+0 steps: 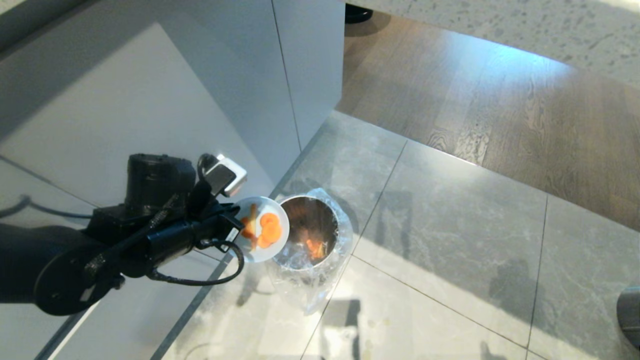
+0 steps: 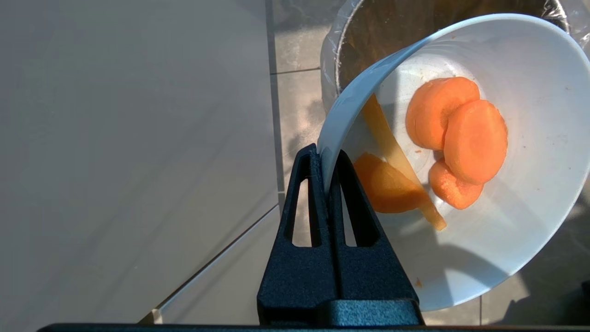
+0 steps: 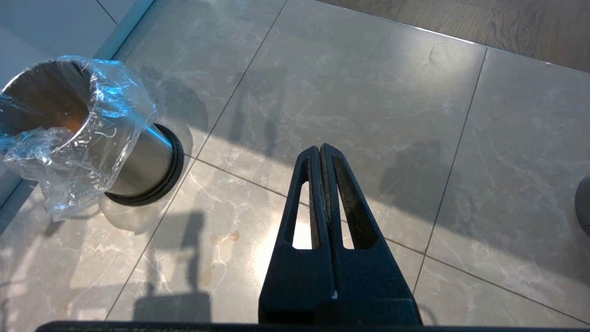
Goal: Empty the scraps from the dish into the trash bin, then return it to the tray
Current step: Pour the leftover food from the bowl into the trash can
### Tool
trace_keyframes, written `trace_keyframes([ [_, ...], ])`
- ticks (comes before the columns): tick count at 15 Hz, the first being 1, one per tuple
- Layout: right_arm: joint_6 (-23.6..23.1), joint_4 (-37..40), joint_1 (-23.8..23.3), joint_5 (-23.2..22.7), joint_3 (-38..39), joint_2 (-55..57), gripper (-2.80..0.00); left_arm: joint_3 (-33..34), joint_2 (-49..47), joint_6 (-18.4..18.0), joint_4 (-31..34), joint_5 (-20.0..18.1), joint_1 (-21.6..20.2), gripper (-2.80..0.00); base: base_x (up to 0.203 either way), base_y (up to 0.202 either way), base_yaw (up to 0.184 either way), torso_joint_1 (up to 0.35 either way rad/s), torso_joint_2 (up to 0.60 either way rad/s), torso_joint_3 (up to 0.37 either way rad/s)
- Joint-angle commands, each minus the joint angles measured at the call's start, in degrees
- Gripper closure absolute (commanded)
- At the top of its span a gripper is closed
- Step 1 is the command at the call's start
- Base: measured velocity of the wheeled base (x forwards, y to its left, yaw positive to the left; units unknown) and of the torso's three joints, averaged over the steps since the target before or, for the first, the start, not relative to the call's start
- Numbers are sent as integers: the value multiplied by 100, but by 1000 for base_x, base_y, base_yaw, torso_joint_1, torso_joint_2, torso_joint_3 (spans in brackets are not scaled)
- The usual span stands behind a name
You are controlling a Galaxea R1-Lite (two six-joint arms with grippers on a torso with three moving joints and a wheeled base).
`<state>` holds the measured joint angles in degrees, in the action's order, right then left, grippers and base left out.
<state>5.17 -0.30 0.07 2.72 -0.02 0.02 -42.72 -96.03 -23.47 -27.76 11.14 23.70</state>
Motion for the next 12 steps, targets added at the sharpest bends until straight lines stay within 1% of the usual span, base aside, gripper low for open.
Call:
trace_keyframes([
  [1, 2, -5, 1, 1, 2, -2, 0, 0, 22, -88, -19, 11, 3, 0, 0, 0, 0, 0, 0, 0],
  [12, 2, -5, 1, 1, 2, -2, 0, -237, -30, -141, 44, -55, 21, 0, 0, 0, 0, 0, 0, 0],
])
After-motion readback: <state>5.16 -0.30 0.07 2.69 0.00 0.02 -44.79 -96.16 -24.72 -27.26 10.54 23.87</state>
